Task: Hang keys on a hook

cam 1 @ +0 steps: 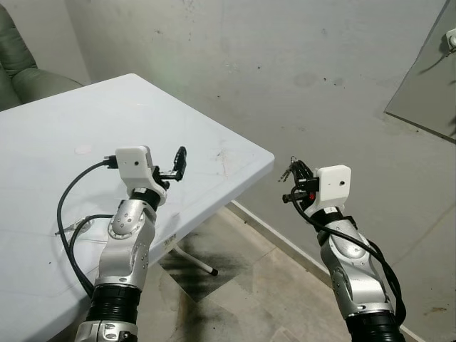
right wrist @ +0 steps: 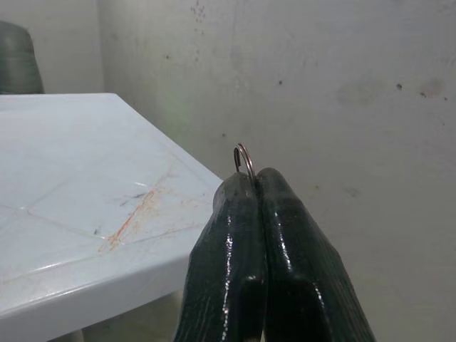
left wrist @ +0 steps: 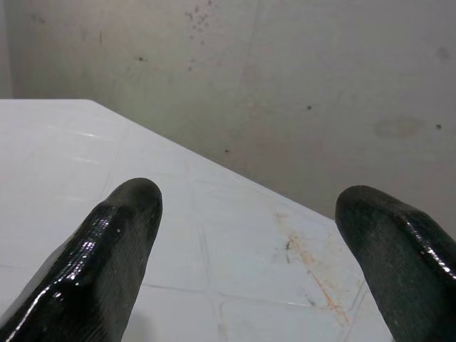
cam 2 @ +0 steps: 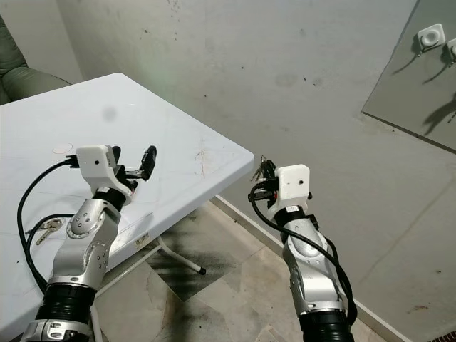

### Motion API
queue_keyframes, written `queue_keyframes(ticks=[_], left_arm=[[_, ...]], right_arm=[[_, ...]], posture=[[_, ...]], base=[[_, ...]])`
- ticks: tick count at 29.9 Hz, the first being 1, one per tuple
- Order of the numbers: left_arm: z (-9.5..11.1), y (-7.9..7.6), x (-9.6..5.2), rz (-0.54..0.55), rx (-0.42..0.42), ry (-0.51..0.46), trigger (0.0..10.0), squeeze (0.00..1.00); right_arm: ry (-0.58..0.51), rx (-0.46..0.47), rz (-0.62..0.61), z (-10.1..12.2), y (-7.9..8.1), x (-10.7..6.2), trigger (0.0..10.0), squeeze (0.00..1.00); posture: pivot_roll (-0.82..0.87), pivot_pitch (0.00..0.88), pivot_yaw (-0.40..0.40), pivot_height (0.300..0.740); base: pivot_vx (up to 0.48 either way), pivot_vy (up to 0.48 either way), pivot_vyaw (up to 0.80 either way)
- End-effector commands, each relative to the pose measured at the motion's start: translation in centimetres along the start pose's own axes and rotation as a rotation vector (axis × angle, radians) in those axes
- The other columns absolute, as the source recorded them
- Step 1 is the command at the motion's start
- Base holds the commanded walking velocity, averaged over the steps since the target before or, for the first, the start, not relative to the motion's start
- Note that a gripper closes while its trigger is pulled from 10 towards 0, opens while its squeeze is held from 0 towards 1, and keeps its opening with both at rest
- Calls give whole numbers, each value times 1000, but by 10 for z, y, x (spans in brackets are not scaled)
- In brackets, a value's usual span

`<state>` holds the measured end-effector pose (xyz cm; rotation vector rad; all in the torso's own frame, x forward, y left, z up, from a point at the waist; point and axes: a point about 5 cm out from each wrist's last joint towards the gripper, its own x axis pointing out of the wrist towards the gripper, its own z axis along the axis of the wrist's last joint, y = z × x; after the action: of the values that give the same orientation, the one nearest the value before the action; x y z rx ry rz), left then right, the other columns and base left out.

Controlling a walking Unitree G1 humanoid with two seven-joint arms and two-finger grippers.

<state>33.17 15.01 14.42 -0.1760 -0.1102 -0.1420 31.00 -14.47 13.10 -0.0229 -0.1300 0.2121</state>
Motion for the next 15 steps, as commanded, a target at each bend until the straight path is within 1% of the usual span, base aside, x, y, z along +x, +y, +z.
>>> queue_keyframes(ticks=[1, 13, 15], left_arm=[[3, -1, 0, -7, 6, -4, 10000, 0], [2, -1, 1, -7, 2, 9, 10000, 0], [2, -1, 2, -7, 2, 9, 10000, 0]], right_arm=[[-34, -4, -3, 7, -1, 1, 10000, 0], [-13, 8, -17, 5, -3, 2, 10000, 0], [-11, 8, -19, 5, -3, 2, 10000, 0]], posture=[[0, 0, -16, 736], [1, 0, -17, 736], [1, 0, -16, 736]], base=[[289, 0, 0], [300, 0, 0], [300, 0, -413]])
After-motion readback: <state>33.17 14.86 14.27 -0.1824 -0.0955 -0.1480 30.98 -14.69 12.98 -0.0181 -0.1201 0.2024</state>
